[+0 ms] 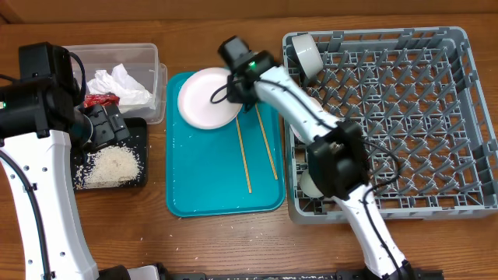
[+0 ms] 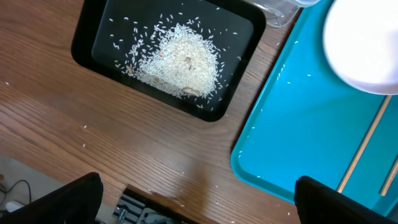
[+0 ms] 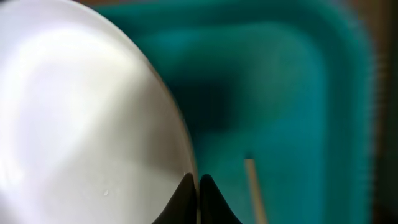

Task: Sort waste into correct bins and load items into the dishwasher
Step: 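Carry the white plate to the rack and stand it upright with right gripper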

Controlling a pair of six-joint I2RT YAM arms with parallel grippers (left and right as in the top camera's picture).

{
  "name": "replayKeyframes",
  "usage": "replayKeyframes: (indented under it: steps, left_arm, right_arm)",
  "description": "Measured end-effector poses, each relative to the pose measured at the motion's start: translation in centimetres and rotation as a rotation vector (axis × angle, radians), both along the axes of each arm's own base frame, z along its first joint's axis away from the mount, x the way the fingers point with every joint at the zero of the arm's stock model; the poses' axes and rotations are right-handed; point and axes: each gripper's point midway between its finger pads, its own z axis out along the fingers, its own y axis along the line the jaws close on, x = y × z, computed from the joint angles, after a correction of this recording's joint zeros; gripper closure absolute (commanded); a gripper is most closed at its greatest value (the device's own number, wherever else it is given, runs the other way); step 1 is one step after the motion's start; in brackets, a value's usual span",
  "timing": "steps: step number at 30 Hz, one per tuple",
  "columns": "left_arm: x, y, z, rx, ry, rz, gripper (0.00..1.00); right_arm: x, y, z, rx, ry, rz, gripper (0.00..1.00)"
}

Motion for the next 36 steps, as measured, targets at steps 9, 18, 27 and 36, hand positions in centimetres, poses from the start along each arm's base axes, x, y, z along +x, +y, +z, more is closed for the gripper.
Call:
replayKeyframes:
  steps: [9,18,27,36]
  left_arm:
    - [0.0,0.0,0.0,0.0,0.001,0.0,0.0]
    - [0.0,0.0,0.0,0.0,0.001,0.0,0.0]
    - [0.0,0.0,0.0,0.0,0.001,0.0,0.0]
    - [0.0,0.0,0.0,0.0,0.001,0.0,0.0]
  right_arm:
    - [0.3,-10.0,22.3,-0.069,-0.389,-0.14,0.96]
    - [-8.5,-24.5,35.5,-0.558,-0.611,-0.422,0.96]
    - [-6.7,-29.5,27.3,-0.951,-0.393,-0.42,0.96]
    - [-5.3,-30.0,19.8,-1.132,-0.407,-0.418,0.96]
